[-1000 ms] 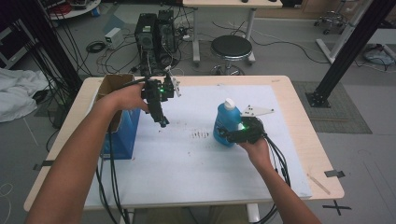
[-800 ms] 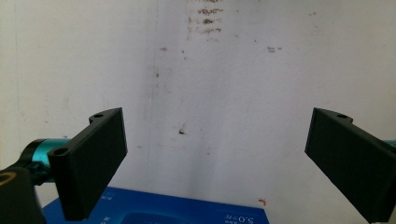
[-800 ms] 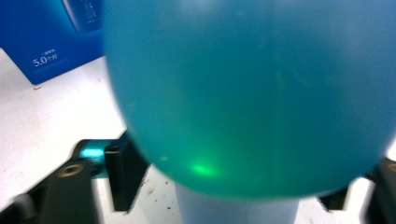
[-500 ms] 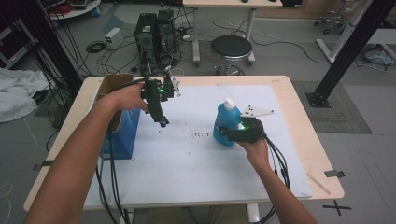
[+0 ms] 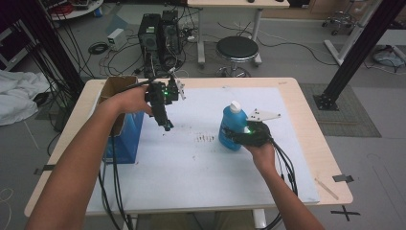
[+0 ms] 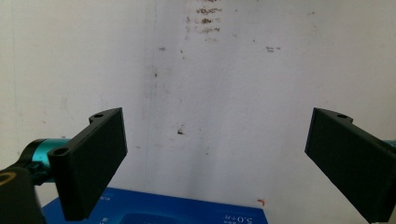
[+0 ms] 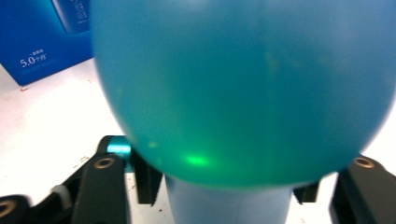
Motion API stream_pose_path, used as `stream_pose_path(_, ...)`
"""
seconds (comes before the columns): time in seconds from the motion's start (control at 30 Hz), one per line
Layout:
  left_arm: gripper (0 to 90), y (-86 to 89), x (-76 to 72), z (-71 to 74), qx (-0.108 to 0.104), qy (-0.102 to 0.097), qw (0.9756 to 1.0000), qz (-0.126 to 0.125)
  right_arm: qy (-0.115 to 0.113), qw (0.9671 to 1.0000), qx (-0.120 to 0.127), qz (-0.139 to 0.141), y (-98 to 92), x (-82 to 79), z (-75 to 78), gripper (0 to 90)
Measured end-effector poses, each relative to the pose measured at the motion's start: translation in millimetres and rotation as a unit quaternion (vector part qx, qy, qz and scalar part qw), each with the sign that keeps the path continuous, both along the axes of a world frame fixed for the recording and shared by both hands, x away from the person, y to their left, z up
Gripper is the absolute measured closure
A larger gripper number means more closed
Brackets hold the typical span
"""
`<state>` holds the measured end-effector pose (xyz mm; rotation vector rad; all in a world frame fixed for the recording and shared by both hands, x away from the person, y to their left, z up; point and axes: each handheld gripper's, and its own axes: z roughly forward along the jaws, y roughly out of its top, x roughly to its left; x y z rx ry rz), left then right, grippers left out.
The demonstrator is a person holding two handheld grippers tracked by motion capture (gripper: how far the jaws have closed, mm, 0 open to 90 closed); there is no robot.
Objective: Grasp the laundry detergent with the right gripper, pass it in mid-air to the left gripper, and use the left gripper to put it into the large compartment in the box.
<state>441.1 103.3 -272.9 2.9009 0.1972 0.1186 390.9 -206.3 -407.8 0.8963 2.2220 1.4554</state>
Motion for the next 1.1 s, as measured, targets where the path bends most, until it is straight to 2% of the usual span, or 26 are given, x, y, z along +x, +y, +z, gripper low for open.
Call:
stream_pose_path(0.57,5.5,-0.1,-0.3,0.1,-0.001,-0.003,1.0,0.002,-0.014,0.9998,-0.012,0.0,3.3,-3.1,0.4,44.4)
stream_pose_path(0.73,5.5,0.1,-3.3,3.5,-0.006,-0.007,1.0,0.0,-0.006,0.9997,-0.012,0.021,0.7,-6.0,5.1,44.6)
stream_pose_path(0.87,5.5,-1.2,-8.7,6.7,-0.004,-0.011,0.9999,-0.003,-0.002,0.9988,-0.013,0.048,-6.0,-11.0,17.7,44.7)
stream_pose_path(0.93,5.5,-2.5,-12.8,9.6,-0.006,-0.012,0.9999,-0.003,0.004,0.9977,-0.002,0.068,-11.8,-14.0,26.4,44.7)
stream_pose_path(1.07,5.5,-6.7,-20.3,14.8,-0.008,-0.013,0.9999,-0.007,0.015,0.994,0.001,0.109,-18.5,-21.8,43.7,44.7)
stream_pose_path(1.1,5.5,-8.1,-22.4,16.5,-0.011,-0.011,0.9998,-0.007,0.015,0.994,0.001,0.109,-18.5,-21.8,43.7,44.7)
